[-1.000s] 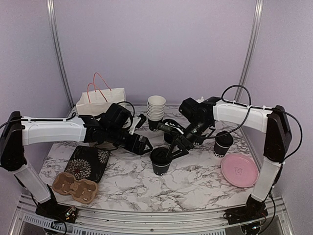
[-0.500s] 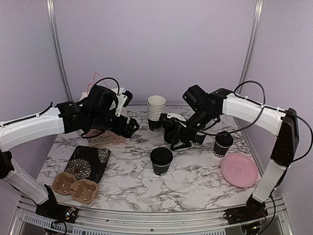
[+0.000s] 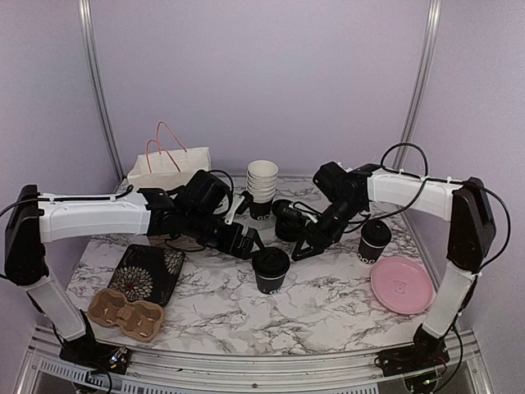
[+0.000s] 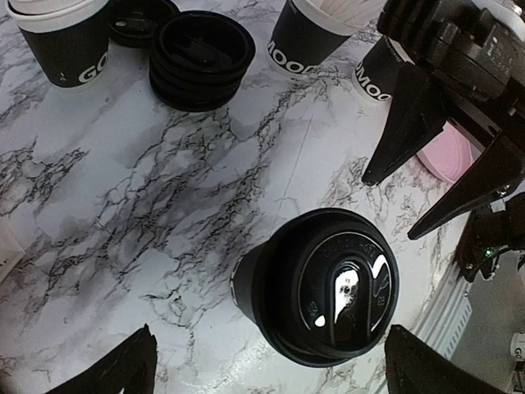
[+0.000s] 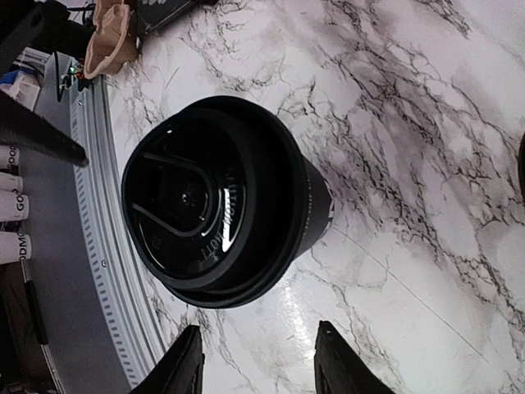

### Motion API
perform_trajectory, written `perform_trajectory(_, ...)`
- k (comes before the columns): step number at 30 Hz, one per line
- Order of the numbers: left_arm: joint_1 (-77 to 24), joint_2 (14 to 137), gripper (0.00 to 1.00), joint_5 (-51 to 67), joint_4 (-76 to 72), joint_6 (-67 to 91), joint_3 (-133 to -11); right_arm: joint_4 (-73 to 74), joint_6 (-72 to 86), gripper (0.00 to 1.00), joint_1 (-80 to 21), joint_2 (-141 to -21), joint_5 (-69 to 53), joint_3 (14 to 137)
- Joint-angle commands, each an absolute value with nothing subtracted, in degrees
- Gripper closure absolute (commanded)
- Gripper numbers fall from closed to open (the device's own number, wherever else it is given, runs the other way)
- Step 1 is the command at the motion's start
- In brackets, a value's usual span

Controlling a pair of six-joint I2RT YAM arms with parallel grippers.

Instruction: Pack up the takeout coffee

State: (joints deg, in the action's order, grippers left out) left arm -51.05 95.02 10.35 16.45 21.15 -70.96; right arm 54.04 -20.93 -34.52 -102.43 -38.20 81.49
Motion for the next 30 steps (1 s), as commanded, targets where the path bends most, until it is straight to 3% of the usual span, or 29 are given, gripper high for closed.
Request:
perform_trajectory(1, -51.45, 96.33, 0.05, 14.4, 13.02, 26.03, -71.03, 53.17, -17.32, 0.57, -33.93, -104.69, -47.83, 80.43)
perform_trajectory(14, -50.8, 101.44, 0.24, 17.52, 8.45, 29.71, -69.29, 51.73, -14.27, 0.62, -33.34, -108.5, -54.13, 80.65)
perform_trajectory(30, -49.88, 106.28, 0.36, 21.7, 6.37, 28.74, -69.28, 50.9, -12.6, 0.7, -30.67, -110.83, -58.64, 80.37)
